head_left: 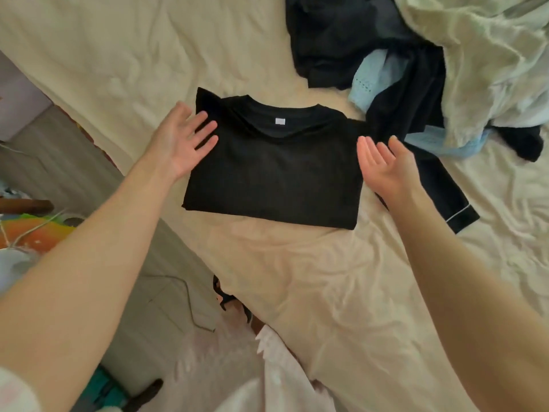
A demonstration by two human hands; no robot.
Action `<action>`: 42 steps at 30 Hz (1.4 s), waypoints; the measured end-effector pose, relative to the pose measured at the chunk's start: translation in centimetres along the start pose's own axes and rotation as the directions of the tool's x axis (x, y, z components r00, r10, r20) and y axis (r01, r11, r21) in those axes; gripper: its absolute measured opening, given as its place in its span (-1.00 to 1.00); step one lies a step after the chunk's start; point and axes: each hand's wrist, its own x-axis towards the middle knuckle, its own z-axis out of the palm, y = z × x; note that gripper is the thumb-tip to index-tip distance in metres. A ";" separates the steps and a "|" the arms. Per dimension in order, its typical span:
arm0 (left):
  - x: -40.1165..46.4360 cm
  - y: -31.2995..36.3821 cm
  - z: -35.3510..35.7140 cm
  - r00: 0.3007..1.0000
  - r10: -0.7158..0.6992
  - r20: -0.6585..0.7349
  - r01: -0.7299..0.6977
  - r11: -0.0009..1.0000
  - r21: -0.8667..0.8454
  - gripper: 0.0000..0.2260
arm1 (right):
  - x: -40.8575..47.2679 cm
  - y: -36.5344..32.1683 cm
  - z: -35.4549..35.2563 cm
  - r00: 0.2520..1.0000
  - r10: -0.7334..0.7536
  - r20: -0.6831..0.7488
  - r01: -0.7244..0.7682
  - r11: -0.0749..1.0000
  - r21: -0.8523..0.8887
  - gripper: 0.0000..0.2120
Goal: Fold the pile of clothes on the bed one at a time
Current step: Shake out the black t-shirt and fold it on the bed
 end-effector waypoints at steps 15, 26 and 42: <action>-1.5 -8.6 -7.3 0.908 -0.165 -0.386 0.297 0.901 0.315 -0.82 | -0.9 4.4 -10.4 0.920 0.166 -0.355 -0.350 0.752 -0.558 -0.74; -5.5 -7.6 -7.5 0.917 -0.057 -0.394 0.212 0.908 0.362 -0.86 | -4.3 5.1 -11.1 0.887 0.071 -0.457 -0.250 0.904 -0.346 -0.76; -10.0 -19.5 8.9 0.836 -0.006 0.549 -0.521 -0.325 0.789 -0.57 | -6.3 4.2 -12.3 0.996 0.015 -0.093 -0.065 0.824 -0.563 -0.54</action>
